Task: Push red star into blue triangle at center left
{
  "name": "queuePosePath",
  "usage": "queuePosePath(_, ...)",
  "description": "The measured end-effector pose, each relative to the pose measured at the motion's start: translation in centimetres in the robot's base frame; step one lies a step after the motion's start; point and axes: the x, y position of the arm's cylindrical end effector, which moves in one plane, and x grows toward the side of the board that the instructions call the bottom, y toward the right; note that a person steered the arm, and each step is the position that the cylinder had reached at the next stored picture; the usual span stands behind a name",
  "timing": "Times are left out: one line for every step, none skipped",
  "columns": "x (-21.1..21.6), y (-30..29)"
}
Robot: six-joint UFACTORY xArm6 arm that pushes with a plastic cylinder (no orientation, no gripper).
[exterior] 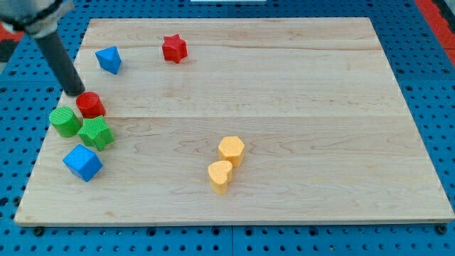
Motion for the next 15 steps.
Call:
queuePosePath(-2.8,-3.1)
queuePosePath(-7.4,3.3)
queuePosePath(-7.5,8.0)
queuePosePath(-1.1,6.5)
queuePosePath(-0.6,7.4)
queuePosePath(-5.3,7.2)
queuePosePath(-3.9,1.6)
queuePosePath(0.3,6.3)
queuePosePath(2.0,6.3)
queuePosePath(2.4,6.1)
queuePosePath(1.8,16.5)
queuePosePath(-4.4,26.0)
queuePosePath(-10.1,25.8)
queuePosePath(-11.4,19.0)
queuePosePath(-6.4,12.0)
